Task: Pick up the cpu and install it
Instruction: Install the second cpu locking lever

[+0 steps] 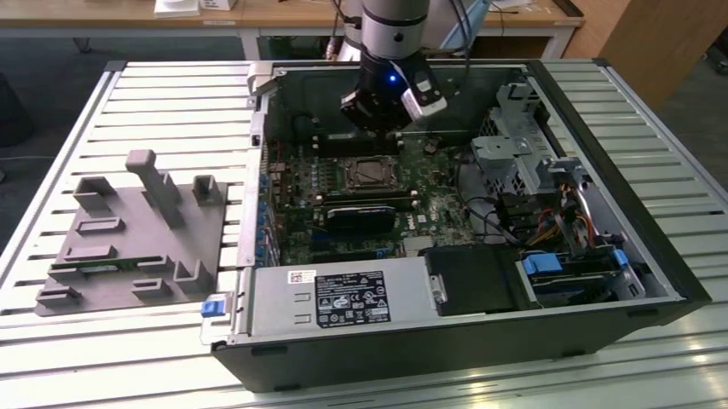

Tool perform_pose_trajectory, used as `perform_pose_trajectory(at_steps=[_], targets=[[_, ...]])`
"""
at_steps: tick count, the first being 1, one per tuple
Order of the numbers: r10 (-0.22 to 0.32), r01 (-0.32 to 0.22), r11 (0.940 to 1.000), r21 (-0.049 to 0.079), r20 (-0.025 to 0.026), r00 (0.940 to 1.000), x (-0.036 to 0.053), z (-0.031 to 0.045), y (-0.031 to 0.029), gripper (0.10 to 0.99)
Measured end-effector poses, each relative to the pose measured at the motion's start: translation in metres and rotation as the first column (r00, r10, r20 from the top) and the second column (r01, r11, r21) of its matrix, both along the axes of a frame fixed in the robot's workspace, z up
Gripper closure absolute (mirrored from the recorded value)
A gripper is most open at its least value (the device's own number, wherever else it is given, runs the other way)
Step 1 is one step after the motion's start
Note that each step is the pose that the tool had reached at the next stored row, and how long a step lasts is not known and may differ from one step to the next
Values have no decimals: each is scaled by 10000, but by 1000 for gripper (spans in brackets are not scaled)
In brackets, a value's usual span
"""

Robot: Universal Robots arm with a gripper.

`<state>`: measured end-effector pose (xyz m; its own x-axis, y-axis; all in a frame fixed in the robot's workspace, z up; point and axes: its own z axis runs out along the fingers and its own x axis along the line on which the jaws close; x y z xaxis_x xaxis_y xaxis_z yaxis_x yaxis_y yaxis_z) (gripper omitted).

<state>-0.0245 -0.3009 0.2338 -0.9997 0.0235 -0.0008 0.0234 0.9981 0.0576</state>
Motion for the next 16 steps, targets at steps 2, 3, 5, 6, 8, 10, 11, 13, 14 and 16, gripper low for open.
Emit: perform_pose_trajectory(at_steps=[2, 3, 5, 6, 8, 10, 11, 13, 14, 16], targets=[[0, 0, 10000, -1, -2, 10000, 0, 0, -53, 980], [0, 0, 10000, -1, -2, 10000, 0, 0, -78, 980], [0, 0, 10000, -1, -2, 10000, 0, 0, -134, 980], [0, 0, 10000, -1, -2, 10000, 0, -1, -164, 980], [0, 0, 10000, -3, -3, 10000, 0, -1, -232, 980], [0, 0, 10000, 4, -8, 10000, 1, -6, -303, 980], [0, 0, 10000, 9, -10, 10000, 1, -7, -327, 980], [0, 0, 10000, 37, -10, 10000, 1, -10, -355, 980], [1, -1, 10000, 58, -11, 10000, 1, -11, -364, 980], [0, 0, 10000, 84, -10, 10000, 1, -14, -382, 980]])
